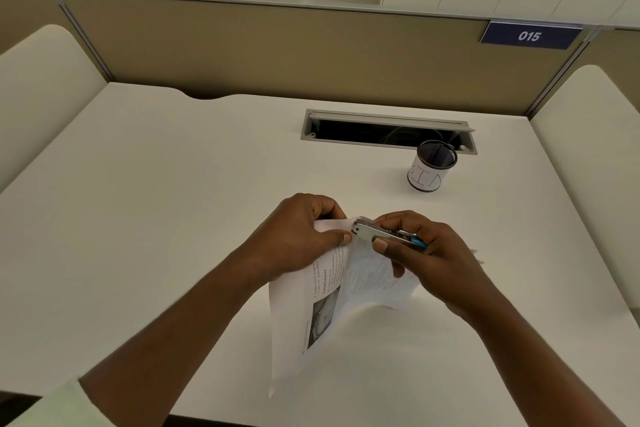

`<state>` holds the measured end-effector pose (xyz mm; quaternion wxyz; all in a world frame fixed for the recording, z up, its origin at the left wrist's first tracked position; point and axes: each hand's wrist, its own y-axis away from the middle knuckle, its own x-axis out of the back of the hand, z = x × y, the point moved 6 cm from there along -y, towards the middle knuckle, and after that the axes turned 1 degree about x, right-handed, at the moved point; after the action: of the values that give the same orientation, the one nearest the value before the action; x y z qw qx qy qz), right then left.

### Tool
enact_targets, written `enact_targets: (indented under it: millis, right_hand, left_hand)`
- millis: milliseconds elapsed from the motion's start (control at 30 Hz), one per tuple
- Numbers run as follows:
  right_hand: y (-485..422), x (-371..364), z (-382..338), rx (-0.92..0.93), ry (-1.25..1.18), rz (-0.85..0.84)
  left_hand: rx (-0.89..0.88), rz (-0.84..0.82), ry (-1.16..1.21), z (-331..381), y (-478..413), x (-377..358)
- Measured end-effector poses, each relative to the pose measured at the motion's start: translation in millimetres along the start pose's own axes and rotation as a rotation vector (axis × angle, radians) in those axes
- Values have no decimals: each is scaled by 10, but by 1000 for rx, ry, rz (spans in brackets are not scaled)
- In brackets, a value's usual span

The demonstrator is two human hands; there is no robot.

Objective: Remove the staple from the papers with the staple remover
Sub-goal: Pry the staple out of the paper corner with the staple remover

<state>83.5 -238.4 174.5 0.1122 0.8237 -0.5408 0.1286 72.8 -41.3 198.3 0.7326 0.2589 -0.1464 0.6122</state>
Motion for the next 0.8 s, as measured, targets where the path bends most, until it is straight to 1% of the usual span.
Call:
enact_targets:
  millis: [100,200,267,367,433,567,800]
  right_hand:
    - [-9,-28,52,-88,-149,-55]
    - [-24,11,83,-181,-315,-69]
    - [-32,54,64,-189,-357,-85]
    - [-31,51,42,-126,-261,-120]
    - [-25,35,27,-65,-191,-114]
    - [17,36,-29,87,62,-26]
    - [76,-10,-132,219,288,75]
  left_hand:
    - [-13,7,-14,-8,19,2]
    - [-14,-6,-36,-36,49,-43]
    - [-7,-9,-48,-55,75,-83]
    - [12,-18,-27,-58,71,-86]
    - [34,-30,-7,-59,63,-57]
    - [90,-53,59,-64,47,-13]
    - [181,-70,225,-79,23,-17]
